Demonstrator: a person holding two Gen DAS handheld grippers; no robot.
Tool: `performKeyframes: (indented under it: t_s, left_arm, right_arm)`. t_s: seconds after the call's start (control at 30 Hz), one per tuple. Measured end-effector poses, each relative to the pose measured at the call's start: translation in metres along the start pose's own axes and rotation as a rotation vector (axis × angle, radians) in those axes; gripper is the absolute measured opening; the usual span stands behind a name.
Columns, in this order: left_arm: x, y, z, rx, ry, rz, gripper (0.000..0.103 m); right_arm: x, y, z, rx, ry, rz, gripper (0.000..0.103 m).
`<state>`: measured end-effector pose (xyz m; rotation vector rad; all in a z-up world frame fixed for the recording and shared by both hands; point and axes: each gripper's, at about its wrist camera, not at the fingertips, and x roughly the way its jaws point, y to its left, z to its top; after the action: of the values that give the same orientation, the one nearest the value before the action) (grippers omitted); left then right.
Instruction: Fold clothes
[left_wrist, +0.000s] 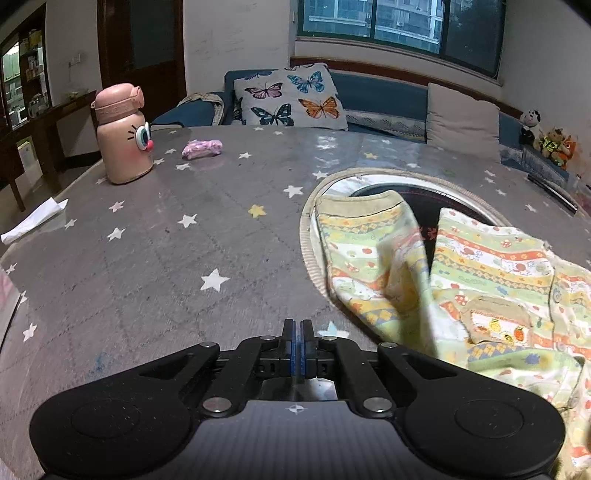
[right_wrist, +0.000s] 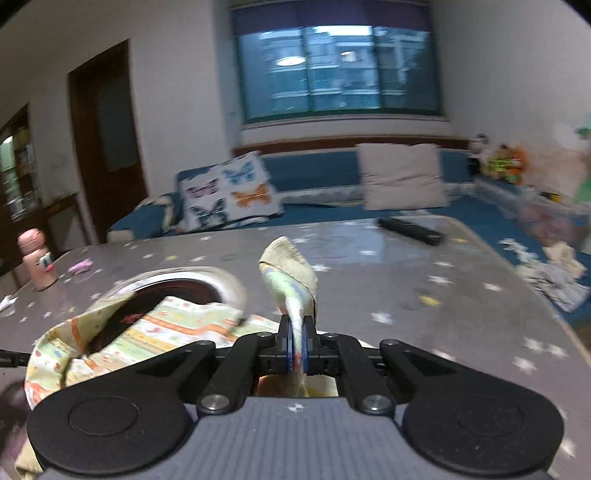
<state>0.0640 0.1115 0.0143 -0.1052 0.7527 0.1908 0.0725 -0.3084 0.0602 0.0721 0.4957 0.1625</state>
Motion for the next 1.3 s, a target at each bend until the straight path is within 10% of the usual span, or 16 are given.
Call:
performKeyframes:
  t_s: [0.2,0.33,0.7,1.3]
  left_arm:
    - [-0.011,-0.020,0.018,0.052,-0.062,-0.024,0.011]
    - [-0.009,-0.041,0.031,0.111,-0.090,-0.032,0.045]
    - [0.035,-0.072,0.044,0.243,-0.039,-0.042,0.051]
    - [0.083,-0.111,0.051,0.380,0.045,-0.030,0.046]
  right_arm:
    - [-0.034,-0.033,-0.032,0.065,0.037,-0.117,0.004]
    - [-0.048,-0.051,-0.055,0.118,0.085,-0.186,0.007]
    - [-0.067,-0.075,-0.063,0.094,0.059,-0.361,0.037]
    - [-0.013,-0.020,-0.046,0.025,0.093,-0.088,0.056]
